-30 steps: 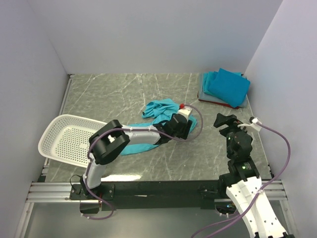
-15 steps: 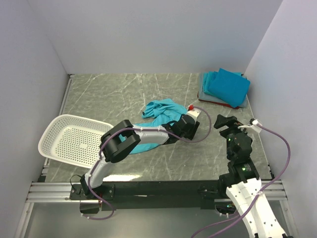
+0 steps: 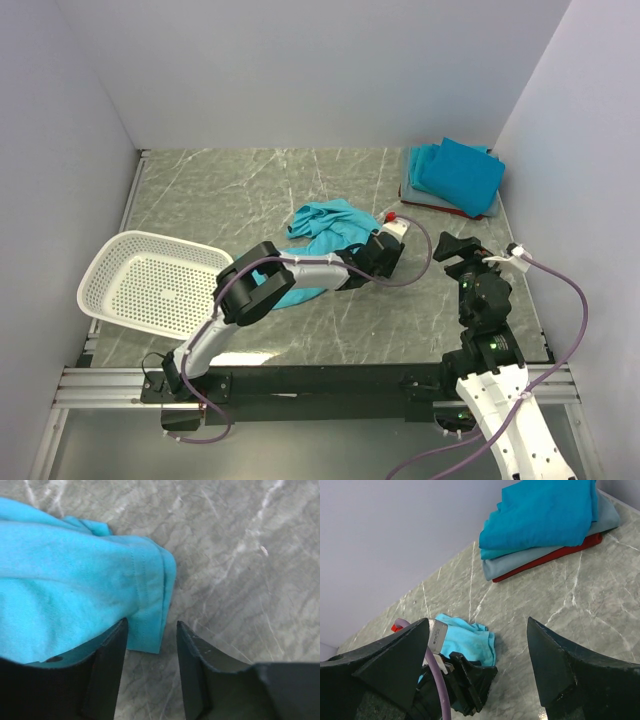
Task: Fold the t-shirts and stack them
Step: Flatten the tshirt out
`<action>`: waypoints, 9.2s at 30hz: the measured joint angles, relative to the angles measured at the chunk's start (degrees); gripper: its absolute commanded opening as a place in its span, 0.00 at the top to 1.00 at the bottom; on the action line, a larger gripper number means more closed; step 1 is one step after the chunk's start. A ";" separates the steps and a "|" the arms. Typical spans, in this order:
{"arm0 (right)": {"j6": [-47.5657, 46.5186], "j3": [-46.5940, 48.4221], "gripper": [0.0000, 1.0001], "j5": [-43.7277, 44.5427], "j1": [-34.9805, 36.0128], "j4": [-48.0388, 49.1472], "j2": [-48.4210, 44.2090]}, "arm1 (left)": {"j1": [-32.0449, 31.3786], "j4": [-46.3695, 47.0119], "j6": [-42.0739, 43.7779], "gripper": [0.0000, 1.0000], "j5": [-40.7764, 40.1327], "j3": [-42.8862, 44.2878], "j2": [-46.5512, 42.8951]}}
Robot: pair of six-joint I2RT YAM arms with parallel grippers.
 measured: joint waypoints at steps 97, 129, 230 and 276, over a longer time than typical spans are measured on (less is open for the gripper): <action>0.59 35.87 1.00 -4.63 39.87 14.84 86.44 | 27.41 -4.57 8.20 1.00 -14.97 -24.76 -60.19; 0.39 17.70 0.25 13.79 30.53 -1.84 47.08 | 36.57 -1.57 1.53 1.00 -4.09 -36.02 -59.36; -1.64 31.21 1.00 -15.02 1.49 -11.93 76.52 | 42.97 -0.96 -1.14 1.00 2.93 -42.58 -72.04; -10.58 54.60 1.00 -9.31 1.49 -22.23 16.41 | 43.95 -13.20 -3.52 0.99 6.25 -22.16 -92.63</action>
